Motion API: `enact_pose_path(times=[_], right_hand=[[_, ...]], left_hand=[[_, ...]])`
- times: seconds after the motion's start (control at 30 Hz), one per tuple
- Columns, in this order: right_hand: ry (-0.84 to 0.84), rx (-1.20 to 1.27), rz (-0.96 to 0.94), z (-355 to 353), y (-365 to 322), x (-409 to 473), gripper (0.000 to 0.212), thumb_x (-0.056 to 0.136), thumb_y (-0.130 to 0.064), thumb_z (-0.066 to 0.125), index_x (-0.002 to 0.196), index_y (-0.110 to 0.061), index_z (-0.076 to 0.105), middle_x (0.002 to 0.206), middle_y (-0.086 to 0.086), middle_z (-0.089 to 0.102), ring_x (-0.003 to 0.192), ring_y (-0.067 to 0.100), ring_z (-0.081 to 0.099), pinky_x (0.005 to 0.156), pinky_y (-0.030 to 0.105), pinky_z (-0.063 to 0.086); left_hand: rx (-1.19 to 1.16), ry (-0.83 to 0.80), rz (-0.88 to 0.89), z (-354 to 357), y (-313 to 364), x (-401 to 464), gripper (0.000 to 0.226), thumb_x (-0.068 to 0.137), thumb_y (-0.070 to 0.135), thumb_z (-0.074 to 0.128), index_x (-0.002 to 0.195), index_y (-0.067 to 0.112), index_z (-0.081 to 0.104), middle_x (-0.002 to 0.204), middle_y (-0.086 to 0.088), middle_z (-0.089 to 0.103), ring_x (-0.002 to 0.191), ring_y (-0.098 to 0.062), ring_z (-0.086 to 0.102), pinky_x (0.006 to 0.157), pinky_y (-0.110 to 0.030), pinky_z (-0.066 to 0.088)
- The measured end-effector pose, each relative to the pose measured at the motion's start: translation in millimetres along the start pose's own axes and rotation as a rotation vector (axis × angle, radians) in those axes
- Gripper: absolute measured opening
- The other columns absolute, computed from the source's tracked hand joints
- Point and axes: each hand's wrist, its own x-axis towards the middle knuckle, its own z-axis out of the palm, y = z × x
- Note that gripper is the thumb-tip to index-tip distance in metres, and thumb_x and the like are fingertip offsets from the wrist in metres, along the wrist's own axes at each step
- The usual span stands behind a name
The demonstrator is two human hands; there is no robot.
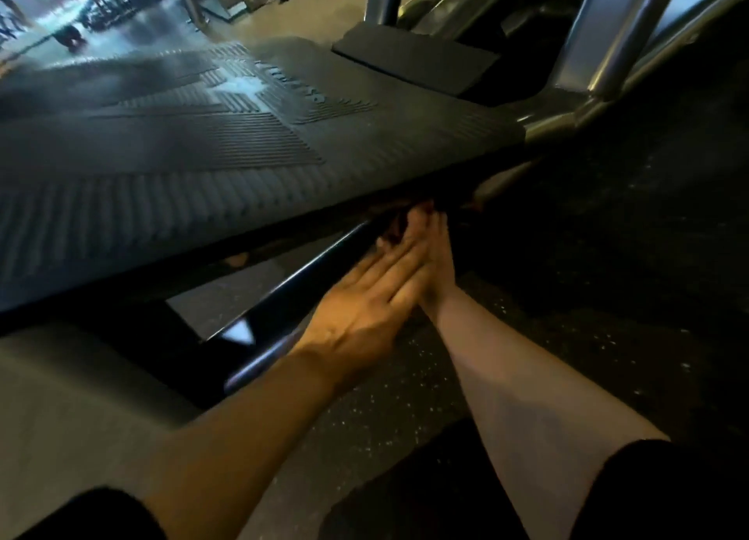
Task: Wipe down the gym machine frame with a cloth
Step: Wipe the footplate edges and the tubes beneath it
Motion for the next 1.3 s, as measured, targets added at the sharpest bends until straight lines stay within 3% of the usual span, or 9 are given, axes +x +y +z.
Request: enact_pose_path(times=[0.2,0.3,0.43,0.77,0.97,1.07,1.13,1.2,1.3], right_hand=[[-0.113,-0.075,-0.197,17,-32,-17,0.036,0.097,-0.034,0.049,0.128,-0.017,0.053,0.134,0.012,0.052,0.127,0.033,0.042,0.110,0.040,0.027],[-0.216,-0.099,-0.398,40,-58,-51,0.035,0.099,-0.039,0.046,0.118,-0.017,0.065,0.126,0.010,0.058,0.122,0.031,0.047,0.110,0.038,0.028],[-0.260,-0.128,-0.519,39,-61,-50,0.038,0.101,-0.039,0.041,0.128,-0.019,0.061,0.137,0.006,0.054,0.136,0.023,0.038,0.113,0.035,0.025],[-0.047,-0.393,-0.081,22,-30,17,0.041,0.103,-0.037,0.031,0.126,-0.015,0.057,0.134,0.017,0.053,0.130,0.034,0.039,0.113,0.043,0.024],[-0.250,-0.333,-0.248,55,-92,-19,0.036,0.104,-0.037,0.032,0.133,-0.022,0.049,0.139,0.008,0.047,0.132,0.027,0.038,0.108,0.040,0.029],[-0.340,-0.260,-0.374,72,-116,-44,0.039,0.103,-0.035,0.036,0.138,-0.023,0.048,0.147,0.004,0.043,0.142,0.023,0.028,0.115,0.038,0.022],[-0.383,-0.233,-0.424,77,-126,-61,0.038,0.102,-0.033,0.039,0.139,-0.024,0.048,0.149,0.002,0.041,0.144,0.021,0.025,0.116,0.037,0.019],[-0.403,-0.198,-0.456,81,-131,-79,0.039,0.101,-0.027,0.044,0.139,-0.024,0.048,0.151,0.001,0.040,0.144,0.020,0.024,0.117,0.034,0.017],[-0.437,-0.039,-0.515,83,-135,-104,0.043,0.095,-0.018,0.054,0.138,-0.019,0.052,0.146,0.001,0.046,0.141,0.019,0.030,0.115,0.030,0.019]], left_hand=[[-0.170,-0.355,-0.598,15,-30,-103,0.084,0.097,0.019,0.051,0.150,0.022,-0.014,0.153,0.000,-0.030,0.140,-0.012,-0.021,0.114,-0.027,-0.001],[-0.164,-0.408,-0.732,26,-29,-112,0.086,0.096,0.026,0.052,0.152,0.011,-0.012,0.159,-0.009,-0.022,0.147,-0.021,-0.018,0.113,-0.030,-0.009],[-0.145,-0.438,-0.766,31,-30,-119,0.088,0.096,0.029,0.052,0.152,0.008,-0.013,0.159,-0.012,-0.021,0.146,-0.022,-0.022,0.114,-0.034,-0.012],[-0.211,-0.291,-0.812,45,-22,-124,0.084,0.099,0.022,0.047,0.150,0.010,-0.018,0.157,-0.009,-0.026,0.139,-0.016,-0.029,0.109,-0.031,-0.021],[-0.181,-0.288,-0.790,51,-19,-127,0.084,0.098,0.030,0.044,0.150,0.008,-0.018,0.157,-0.012,-0.025,0.142,-0.021,-0.029,0.116,-0.037,-0.017],[-0.262,-0.140,-0.769,55,-10,-139,0.080,0.094,0.027,0.048,0.153,0.011,-0.004,0.161,-0.009,-0.011,0.143,-0.017,-0.022,0.118,-0.035,-0.012],[-0.269,0.107,-0.777,59,4,-160,0.067,0.088,0.018,0.045,0.151,0.006,0.025,0.158,-0.014,0.021,0.148,-0.024,0.009,0.119,-0.035,0.007],[-0.274,0.318,-0.882,66,17,-187,0.055,0.082,0.013,0.045,0.135,-0.001,0.049,0.136,-0.022,0.051,0.131,-0.032,0.038,0.110,-0.035,0.027],[-0.243,0.425,-1.121,72,17,-214,0.059,0.066,-0.004,0.069,0.122,-0.004,0.050,0.110,-0.025,0.052,0.100,-0.031,0.036,0.087,-0.038,0.032]])
